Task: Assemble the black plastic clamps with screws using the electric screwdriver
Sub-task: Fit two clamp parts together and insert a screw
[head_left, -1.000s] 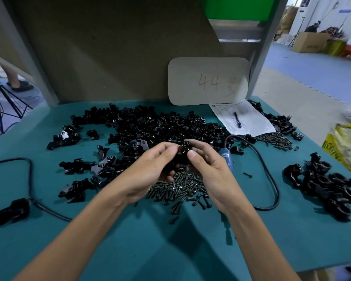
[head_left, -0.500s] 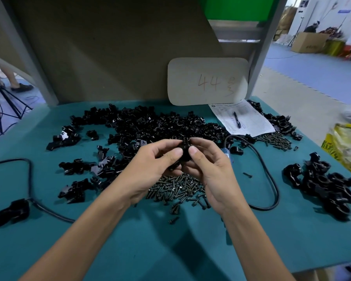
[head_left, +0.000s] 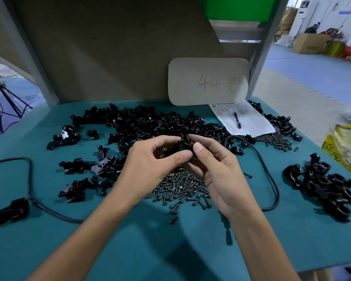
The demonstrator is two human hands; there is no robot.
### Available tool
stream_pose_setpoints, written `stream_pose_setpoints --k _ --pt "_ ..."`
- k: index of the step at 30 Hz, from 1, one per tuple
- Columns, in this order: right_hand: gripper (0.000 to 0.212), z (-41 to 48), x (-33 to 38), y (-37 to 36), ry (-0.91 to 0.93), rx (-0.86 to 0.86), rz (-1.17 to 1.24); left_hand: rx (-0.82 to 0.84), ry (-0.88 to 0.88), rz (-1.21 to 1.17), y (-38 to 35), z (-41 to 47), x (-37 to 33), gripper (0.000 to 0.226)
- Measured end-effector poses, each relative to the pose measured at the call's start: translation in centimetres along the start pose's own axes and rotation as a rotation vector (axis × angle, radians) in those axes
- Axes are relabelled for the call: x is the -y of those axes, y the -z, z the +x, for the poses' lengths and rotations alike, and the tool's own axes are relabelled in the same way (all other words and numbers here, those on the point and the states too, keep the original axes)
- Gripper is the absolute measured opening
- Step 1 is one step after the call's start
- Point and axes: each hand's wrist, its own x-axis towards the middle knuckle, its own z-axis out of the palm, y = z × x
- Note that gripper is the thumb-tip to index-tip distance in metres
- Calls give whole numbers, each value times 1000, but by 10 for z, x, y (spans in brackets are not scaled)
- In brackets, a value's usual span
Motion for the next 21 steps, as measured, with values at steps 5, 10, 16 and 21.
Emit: stream_pose_setpoints --k 5,10,16,21 --pt "25 -2 3 -3 -16 -5 86 -42 -40 -33 -4 -3 -6 35" --pt "24 -3 10 -2 -76 50 169 -46 -62 -43 -2 -3 -8 41" --pt "25 -6 13 -5 -56 89 184 -49 -108 -44 -1 -5 -10 36" --pt "27 -7 12 -5 30 61 73 -74 -104 -39 -2 -5 -10 34"
